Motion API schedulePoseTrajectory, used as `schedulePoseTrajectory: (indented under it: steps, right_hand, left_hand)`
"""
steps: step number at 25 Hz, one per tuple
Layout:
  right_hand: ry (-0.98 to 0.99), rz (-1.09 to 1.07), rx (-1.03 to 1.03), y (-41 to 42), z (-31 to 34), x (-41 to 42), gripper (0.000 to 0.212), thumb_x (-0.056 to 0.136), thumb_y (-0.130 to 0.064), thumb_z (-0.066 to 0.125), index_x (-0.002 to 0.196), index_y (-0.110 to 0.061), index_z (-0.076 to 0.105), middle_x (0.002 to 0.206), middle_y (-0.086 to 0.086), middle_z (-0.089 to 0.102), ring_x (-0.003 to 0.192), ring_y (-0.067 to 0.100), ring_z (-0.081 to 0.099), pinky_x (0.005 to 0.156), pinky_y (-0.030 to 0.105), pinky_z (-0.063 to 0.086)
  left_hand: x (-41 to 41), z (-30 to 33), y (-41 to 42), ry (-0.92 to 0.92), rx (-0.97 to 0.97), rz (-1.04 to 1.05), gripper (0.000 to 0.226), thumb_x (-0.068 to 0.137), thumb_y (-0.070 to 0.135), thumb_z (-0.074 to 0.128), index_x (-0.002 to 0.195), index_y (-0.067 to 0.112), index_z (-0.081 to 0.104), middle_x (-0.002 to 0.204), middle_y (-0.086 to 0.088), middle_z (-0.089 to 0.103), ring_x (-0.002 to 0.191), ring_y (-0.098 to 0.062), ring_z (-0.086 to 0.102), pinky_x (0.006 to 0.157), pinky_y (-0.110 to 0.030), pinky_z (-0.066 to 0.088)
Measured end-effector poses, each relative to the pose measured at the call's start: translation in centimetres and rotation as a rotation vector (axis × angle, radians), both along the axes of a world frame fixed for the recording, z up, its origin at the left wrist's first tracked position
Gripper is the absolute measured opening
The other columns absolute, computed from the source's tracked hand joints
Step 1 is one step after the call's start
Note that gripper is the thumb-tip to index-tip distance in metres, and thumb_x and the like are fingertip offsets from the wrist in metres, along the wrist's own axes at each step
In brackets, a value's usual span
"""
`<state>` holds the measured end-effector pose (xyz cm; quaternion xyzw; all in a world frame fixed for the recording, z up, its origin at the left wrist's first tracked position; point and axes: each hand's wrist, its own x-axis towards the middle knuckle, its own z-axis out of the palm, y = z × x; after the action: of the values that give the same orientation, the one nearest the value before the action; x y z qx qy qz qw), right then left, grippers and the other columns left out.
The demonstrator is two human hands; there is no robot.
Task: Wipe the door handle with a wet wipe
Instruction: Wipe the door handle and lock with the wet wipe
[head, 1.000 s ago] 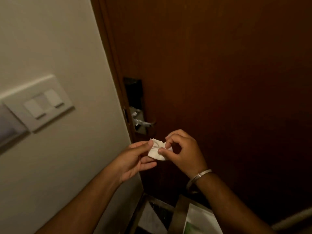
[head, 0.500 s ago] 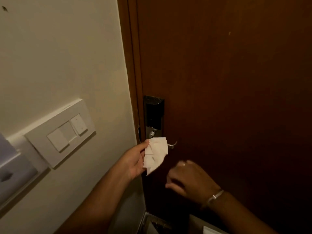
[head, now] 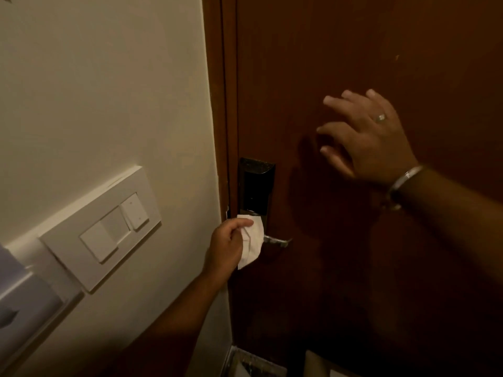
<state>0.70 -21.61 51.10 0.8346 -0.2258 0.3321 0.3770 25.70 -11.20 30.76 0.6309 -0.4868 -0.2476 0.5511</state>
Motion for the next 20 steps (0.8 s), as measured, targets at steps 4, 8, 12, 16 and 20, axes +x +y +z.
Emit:
schedulePoseTrajectory:
  steps: [4, 8, 12, 16, 20]
  right_hand:
    - [0.238, -0.189, -0.126, -3.7, 1.9, -0.3, 0.066, 0.097, -0.061, 0.038, 0.138, -0.014, 0.056, 0.160, 0.020, 0.033, 0.147, 0.042, 0.032, 0.120, 0.056, 0.020]
    - [0.255, -0.204, -0.222, -5.1, 0.7, -0.5, 0.083, 0.092, -0.077, 0.025, 0.145, -0.016, 0.046, 0.164, 0.021, 0.021, 0.150, 0.043, 0.020, 0.122, 0.056, 0.012]
    - [0.257, -0.198, -0.238, -5.4, 0.7, -0.4, 0.087, 0.091, -0.080, 0.022, 0.147, -0.016, 0.043, 0.164, 0.022, 0.017, 0.150, 0.043, 0.017, 0.122, 0.055, 0.008]
    - [0.254, -0.187, -0.251, -5.0, 0.8, -0.5, 0.086, 0.091, -0.079, 0.023, 0.145, -0.015, 0.045, 0.163, 0.022, 0.021, 0.150, 0.044, 0.021, 0.122, 0.055, 0.011]
    - [0.251, -0.178, -0.261, -5.3, 0.6, -0.5, 0.086, 0.091, -0.079, 0.023, 0.145, -0.015, 0.044, 0.163, 0.023, 0.022, 0.149, 0.044, 0.022, 0.121, 0.056, 0.011]
  left_hand:
    - [0.8, -2.1, -1.8, -0.622, 0.068, -0.097, 0.037, 0.098, 0.026, 0.047, 0.133, 0.020, 0.050, 0.144, -0.011, 0.042, 0.128, -0.029, 0.038, 0.101, -0.039, 0.038]
    - [3.2, -0.3, -2.7, -1.204, 0.056, -0.112, 0.052, 0.087, 0.039, 0.062, 0.134, 0.023, 0.048, 0.134, -0.011, 0.052, 0.118, -0.027, 0.048, 0.095, -0.042, 0.045]
    - [0.6, 0.6, -2.3, -1.516, -0.204, -0.167, 0.029, 0.074, 0.037, 0.074, 0.100, 0.027, 0.067, 0.093, -0.001, 0.069, 0.086, -0.022, 0.063, 0.077, -0.040, 0.047]
    - [-7.0, -0.4, -3.2, -1.590, -0.104, -0.248, 0.035, 0.070, 0.039, 0.075, 0.099, 0.021, 0.065, 0.086, 0.000, 0.071, 0.079, -0.018, 0.063, 0.075, -0.035, 0.046]
    - [-1.3, 0.3, -1.4, -1.564, -0.150, -0.112, 0.034, 0.071, 0.029, 0.075, 0.104, 0.025, 0.065, 0.102, 0.003, 0.072, 0.091, -0.020, 0.064, 0.081, -0.036, 0.033]
